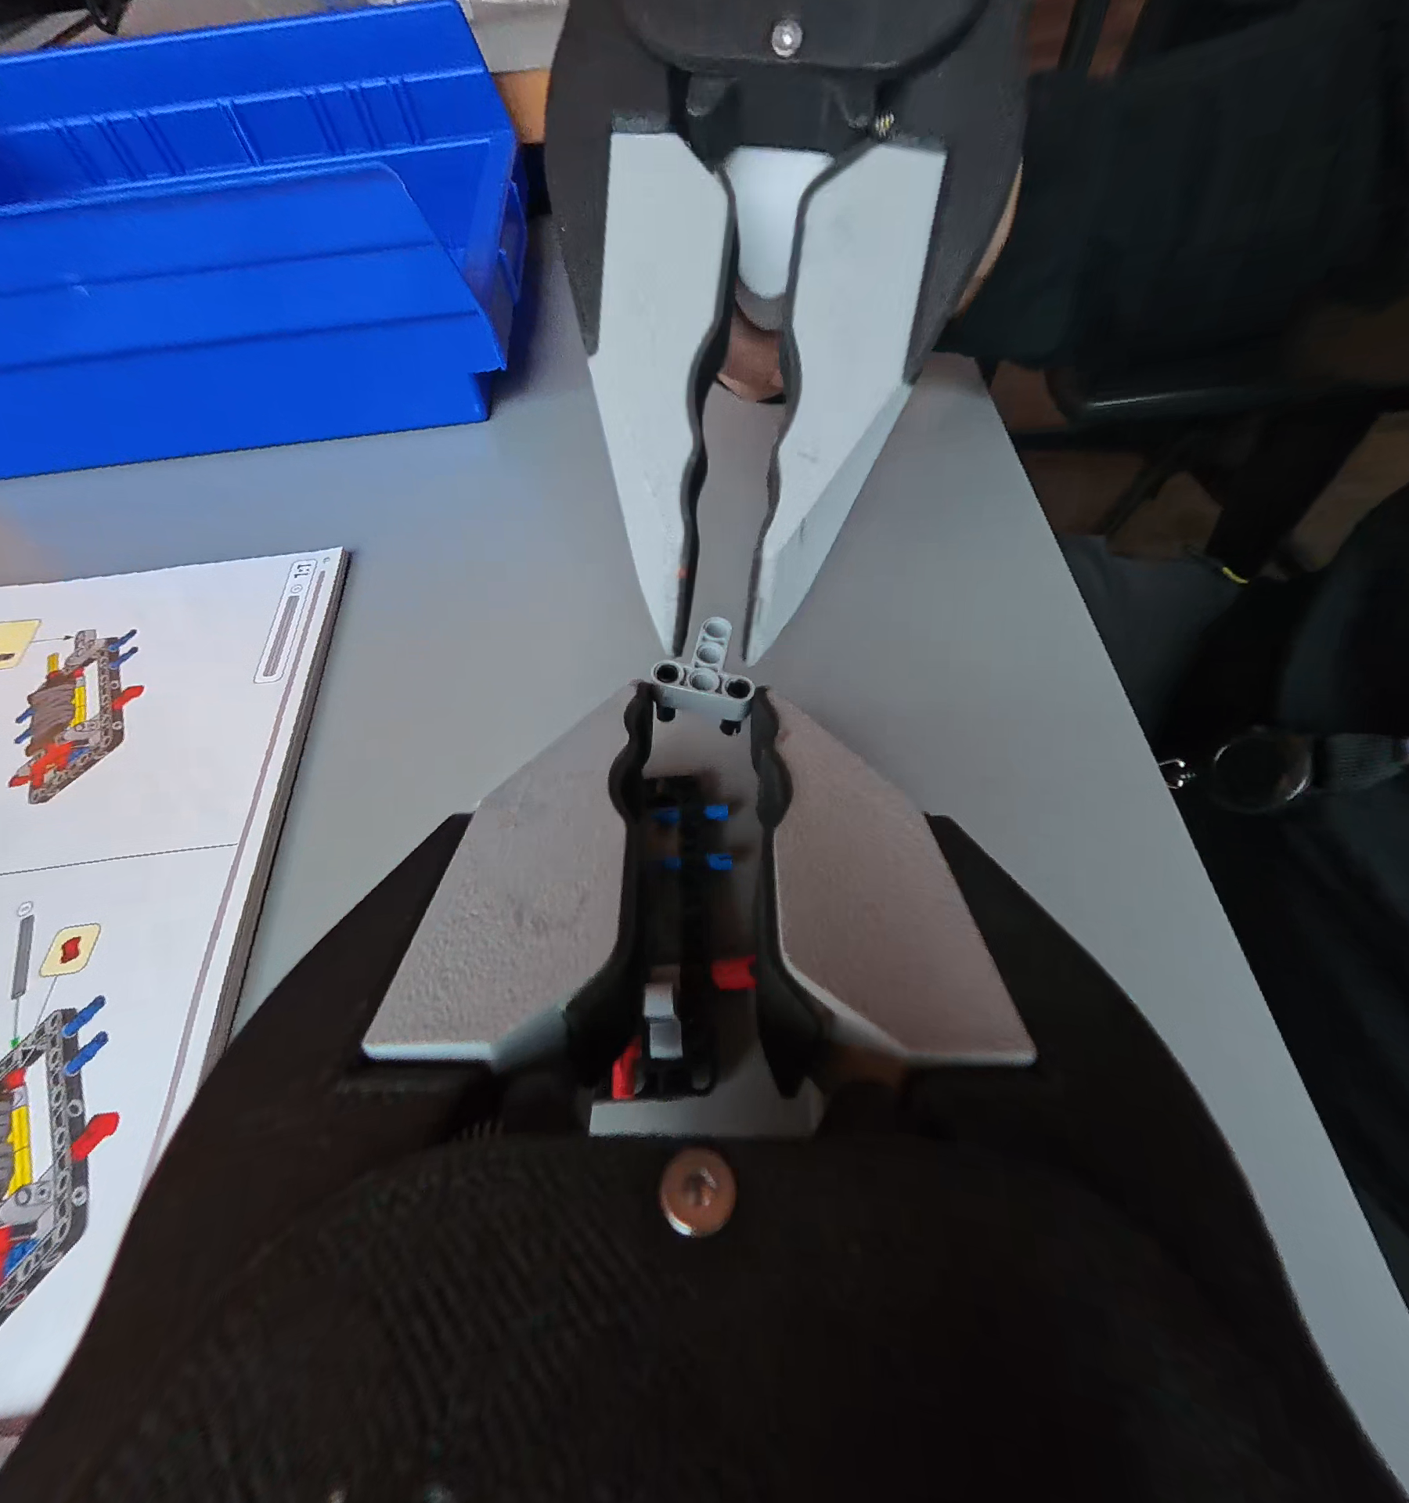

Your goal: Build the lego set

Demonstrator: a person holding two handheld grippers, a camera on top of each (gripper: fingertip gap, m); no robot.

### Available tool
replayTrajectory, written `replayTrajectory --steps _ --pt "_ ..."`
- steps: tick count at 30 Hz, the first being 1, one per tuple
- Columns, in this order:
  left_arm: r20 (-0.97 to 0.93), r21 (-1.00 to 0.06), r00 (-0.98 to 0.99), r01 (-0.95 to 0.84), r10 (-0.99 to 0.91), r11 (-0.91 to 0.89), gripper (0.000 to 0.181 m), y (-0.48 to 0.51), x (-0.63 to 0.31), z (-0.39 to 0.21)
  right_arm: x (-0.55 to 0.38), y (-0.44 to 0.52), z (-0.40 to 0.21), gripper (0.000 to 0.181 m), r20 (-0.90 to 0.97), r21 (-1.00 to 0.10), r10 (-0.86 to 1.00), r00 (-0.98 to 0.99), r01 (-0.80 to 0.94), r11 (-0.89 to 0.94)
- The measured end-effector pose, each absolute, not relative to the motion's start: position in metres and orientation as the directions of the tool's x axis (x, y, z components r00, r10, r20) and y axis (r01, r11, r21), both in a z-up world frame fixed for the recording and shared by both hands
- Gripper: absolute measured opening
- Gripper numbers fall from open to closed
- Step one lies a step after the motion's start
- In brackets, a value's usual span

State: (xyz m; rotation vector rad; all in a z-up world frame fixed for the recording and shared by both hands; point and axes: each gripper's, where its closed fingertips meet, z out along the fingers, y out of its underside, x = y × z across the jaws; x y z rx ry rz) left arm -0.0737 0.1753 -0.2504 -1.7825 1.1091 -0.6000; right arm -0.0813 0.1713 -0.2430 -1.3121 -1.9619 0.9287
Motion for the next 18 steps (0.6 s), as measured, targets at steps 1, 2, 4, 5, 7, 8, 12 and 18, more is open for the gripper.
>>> replayTrajectory --steps 1,2,4,5,7,8,12,18 --pt "-0.059 -0.891 0.474 -0.422 -0.879 -0.168 0.022 0.175 -0.073 -0.249 -0.081 0.172 -0.246 0.006 0.136 -0.794 0.933 -0.333 0.526 0.304" --pt "-0.059 -0.891 0.476 -0.421 -0.877 -0.168 0.022 0.175 -0.073 -0.249 -0.081 0.172 -0.247 0.005 0.172 -0.782 0.927 -0.335 0.526 0.335" --pt "-0.06 -0.885 0.48 -0.432 -0.875 -0.176 0.022 0.176 -0.073 -0.252 -0.082 0.172 -0.247 0.005 0.223 -0.777 0.918 -0.327 0.51 0.37" --pt "-0.057 -0.883 0.483 -0.433 -0.874 -0.181 0.022 0.176 -0.074 -0.253 -0.083 0.173 -0.247 0.005 0.229 -0.773 0.918 -0.324 0.512 0.374" --pt "-0.038 -0.882 0.483 -0.427 -0.875 -0.198 0.021 0.176 -0.074 -0.254 -0.083 0.173 -0.247 0.006 0.242 -0.77 0.916 -0.319 0.511 0.381" --pt "-0.026 -0.883 0.486 -0.421 -0.874 -0.208 0.021 0.176 -0.074 -0.255 -0.083 0.173 -0.246 0.005 0.25 -0.773 0.914 -0.318 0.503 0.387" --pt "0.009 -0.88 0.493 -0.41 -0.87 -0.241 0.021 0.177 -0.073 -0.257 -0.085 0.17 -0.244 0.0 0.258 -0.781 0.91 -0.325 0.484 0.395" --pt "0.005 -0.871 0.497 -0.425 -0.868 -0.248 0.022 0.176 -0.072 -0.261 -0.086 0.172 -0.248 0.0 0.231 -0.793 0.919 -0.321 0.485 0.369"
